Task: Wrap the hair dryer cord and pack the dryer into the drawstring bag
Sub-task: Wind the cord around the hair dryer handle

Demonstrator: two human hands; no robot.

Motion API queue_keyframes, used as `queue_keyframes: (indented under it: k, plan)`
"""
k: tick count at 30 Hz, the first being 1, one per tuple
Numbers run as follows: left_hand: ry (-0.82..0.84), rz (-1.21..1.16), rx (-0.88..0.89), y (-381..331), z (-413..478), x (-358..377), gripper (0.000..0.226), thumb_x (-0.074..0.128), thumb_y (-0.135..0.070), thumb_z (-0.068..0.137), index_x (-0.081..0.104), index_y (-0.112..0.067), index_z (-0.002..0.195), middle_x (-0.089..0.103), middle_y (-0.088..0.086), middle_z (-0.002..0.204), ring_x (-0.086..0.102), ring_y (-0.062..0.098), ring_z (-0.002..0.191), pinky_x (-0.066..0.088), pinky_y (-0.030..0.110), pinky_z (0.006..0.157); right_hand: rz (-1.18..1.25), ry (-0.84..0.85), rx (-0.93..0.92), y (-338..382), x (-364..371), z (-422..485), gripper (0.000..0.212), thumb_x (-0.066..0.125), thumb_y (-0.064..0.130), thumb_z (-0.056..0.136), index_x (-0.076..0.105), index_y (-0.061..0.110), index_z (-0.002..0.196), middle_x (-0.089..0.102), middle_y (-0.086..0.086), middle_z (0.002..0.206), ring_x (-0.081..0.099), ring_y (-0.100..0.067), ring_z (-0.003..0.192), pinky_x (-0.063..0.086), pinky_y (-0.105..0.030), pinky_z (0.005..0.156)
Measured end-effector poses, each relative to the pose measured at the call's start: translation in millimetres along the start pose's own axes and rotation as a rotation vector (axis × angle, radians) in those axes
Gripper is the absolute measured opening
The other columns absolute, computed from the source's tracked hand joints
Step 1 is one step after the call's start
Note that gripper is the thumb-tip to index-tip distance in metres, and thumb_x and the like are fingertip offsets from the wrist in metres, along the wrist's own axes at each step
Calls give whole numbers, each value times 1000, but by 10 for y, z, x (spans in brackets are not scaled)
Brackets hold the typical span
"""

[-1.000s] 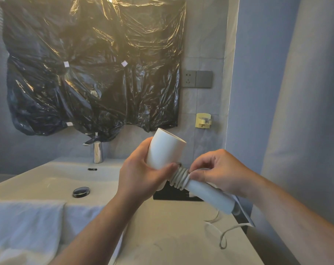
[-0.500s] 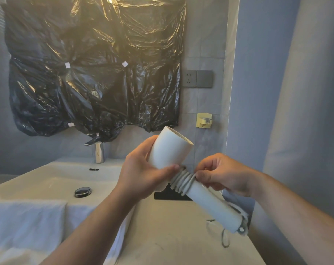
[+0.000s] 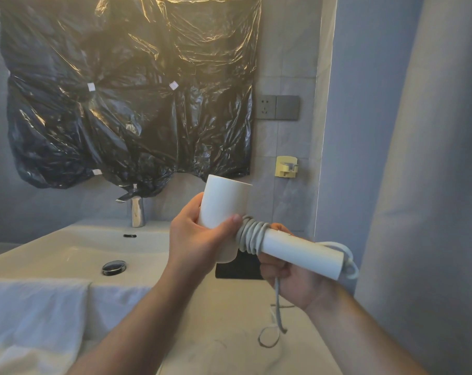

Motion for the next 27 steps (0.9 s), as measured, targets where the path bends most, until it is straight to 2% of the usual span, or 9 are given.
queue_keyframes:
  k: [2,4,8,11,15,18,21,24,27]
  plan:
    - [-32,7,-23,28,-15,3,34,79,-32,69,71,-23,100,73,2,86,69,29,82,60,50,68,12,-135,-28,-71,16,20,6,61,13,78,55,15,80,45,-2,56,39,-8,36,30,-17,29]
    - [-58,18,-45,73,-17,-5,32,79,-33,69,71,-25,98,73,-2,85,69,24,80,61,46,67,-2,-234,-62,-127,30,11,5,48,13,82,52,15,79,40,1,56,33,-5,36,24,-15,28]
    - [-143,23,-73,146,12,-34,31,80,-34,68,71,-24,97,73,-3,81,66,15,71,58,37,63,-38,-346,-55,-299,1,12,12,56,9,81,54,14,91,41,1,60,28,-3,37,19,-14,29]
    - [-188,80,-64,174,12,-28,26,83,-30,72,70,-26,94,72,-6,79,66,11,70,59,38,63,-156,-457,-110,-348,53,12,7,51,8,91,52,14,90,38,1,59,23,-3,38,16,-14,30]
    - [-228,195,-16,177,32,-72,36,77,-44,68,67,-30,99,71,-8,82,68,16,77,60,44,67,-577,-573,-158,-338,139,-75,10,49,14,98,58,13,94,40,-2,62,24,-8,45,19,-19,37]
    - [-258,234,15,167,43,-88,36,76,-46,69,65,-31,100,70,-9,84,67,15,79,59,42,67,-1017,-604,-176,-281,233,-126,14,49,16,96,63,19,96,51,-5,69,39,-10,56,32,-23,49]
    - [-290,288,55,164,53,-91,41,75,-49,70,62,-31,105,68,-10,87,65,15,80,57,40,66,-1376,-536,-174,-240,346,-145,17,50,14,93,66,17,93,66,-11,78,54,-16,69,42,-26,63]
    - [-301,347,86,153,40,-83,50,73,-53,70,60,-31,112,67,-11,89,64,15,82,56,37,67,-1538,-520,-133,-183,402,-176,18,50,18,94,66,15,87,68,-7,82,59,-21,75,44,-27,64]
    - [-295,417,102,125,10,-52,57,70,-57,68,55,-34,119,66,-11,90,63,19,82,56,40,68,-1589,-523,-91,-135,422,-156,26,50,19,96,62,17,72,61,1,69,51,-12,64,36,-22,56]
Point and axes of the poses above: each hand's wrist, its own z-axis towards the middle knuckle, its own x-axis out of the palm, y = z × x, the point moved 3 cm from there along z, towards the middle knuckle
